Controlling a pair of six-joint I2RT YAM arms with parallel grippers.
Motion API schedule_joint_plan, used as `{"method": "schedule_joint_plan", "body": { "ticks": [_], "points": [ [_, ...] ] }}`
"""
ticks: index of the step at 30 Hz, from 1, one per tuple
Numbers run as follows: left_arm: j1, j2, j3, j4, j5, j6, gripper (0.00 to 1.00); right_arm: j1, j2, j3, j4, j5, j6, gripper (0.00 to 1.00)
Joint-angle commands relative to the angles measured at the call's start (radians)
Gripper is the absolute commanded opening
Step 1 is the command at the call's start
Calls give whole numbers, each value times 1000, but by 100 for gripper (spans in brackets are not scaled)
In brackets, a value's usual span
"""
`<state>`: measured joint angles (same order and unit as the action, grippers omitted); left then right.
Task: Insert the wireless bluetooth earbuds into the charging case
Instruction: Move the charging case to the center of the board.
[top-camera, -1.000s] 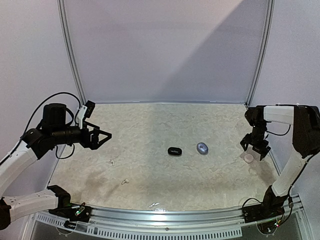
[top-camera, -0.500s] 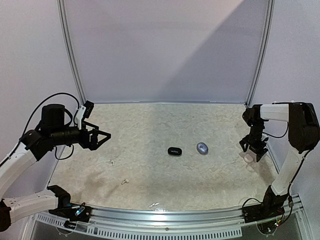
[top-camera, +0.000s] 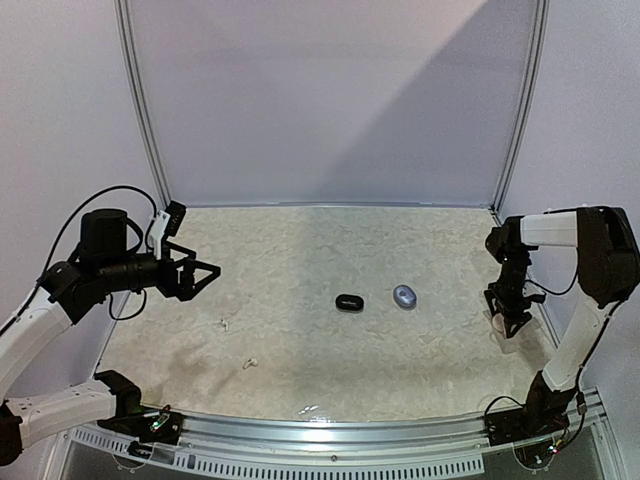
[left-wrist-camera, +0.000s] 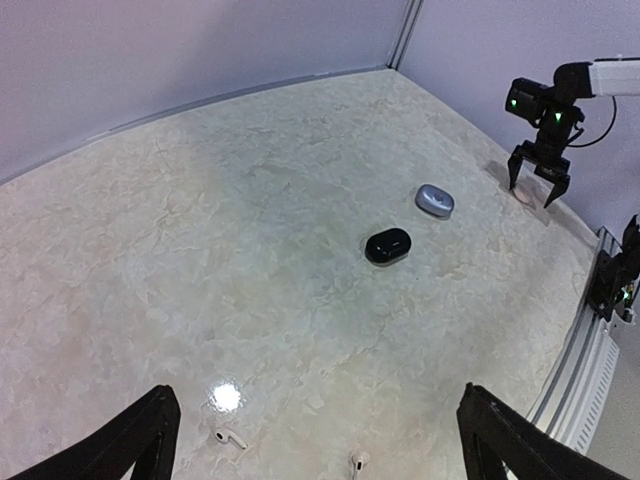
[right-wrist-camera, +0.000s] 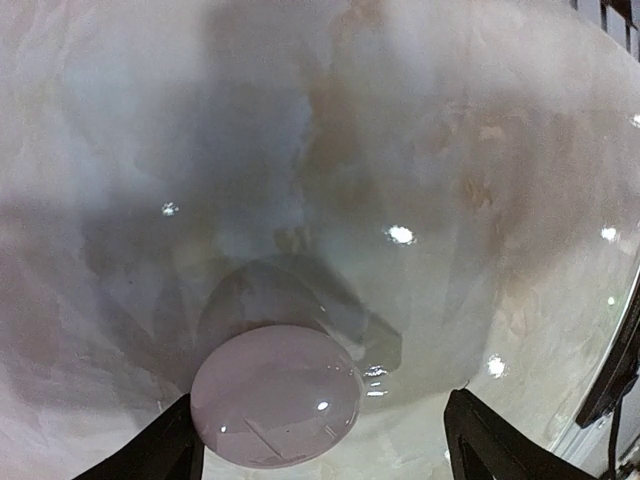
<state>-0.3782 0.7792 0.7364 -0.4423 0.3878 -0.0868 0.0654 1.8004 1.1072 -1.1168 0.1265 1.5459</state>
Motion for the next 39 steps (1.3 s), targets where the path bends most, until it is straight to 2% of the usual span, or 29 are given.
{"method": "schedule_joint_plan", "body": {
  "ticks": [1,5,9,14,20,26,29,33,35,37,39],
  "points": [
    [11,-5,-8,17,-6,14,99,3,-34,-2,-32,11,152,83],
    [11,-5,4,4,-22,26,99,5,-42,-4,-58,61,221,77],
    [14,-1,9,11,-30,31,99,4,-32,-1,-82,81,240,76],
    [19,18,17,12,-24,28,99,9,-27,5,-117,57,281,79],
    [30,37,32,12,-23,28,99,54,-67,-38,-16,-12,357,74],
    [33,47,42,10,-21,37,99,64,-84,-86,-45,-20,391,71],
    [34,53,43,11,-17,36,99,64,-127,-84,42,45,307,68],
    [34,66,47,13,-11,40,99,79,-121,88,-28,181,-10,66],
    [34,70,45,20,-10,45,99,93,-125,146,-24,234,-126,68],
    [34,75,44,27,-11,48,99,92,-160,151,-8,251,-211,75],
    [33,76,44,29,-10,48,99,82,-211,118,-13,278,-214,78]
  ]
}}
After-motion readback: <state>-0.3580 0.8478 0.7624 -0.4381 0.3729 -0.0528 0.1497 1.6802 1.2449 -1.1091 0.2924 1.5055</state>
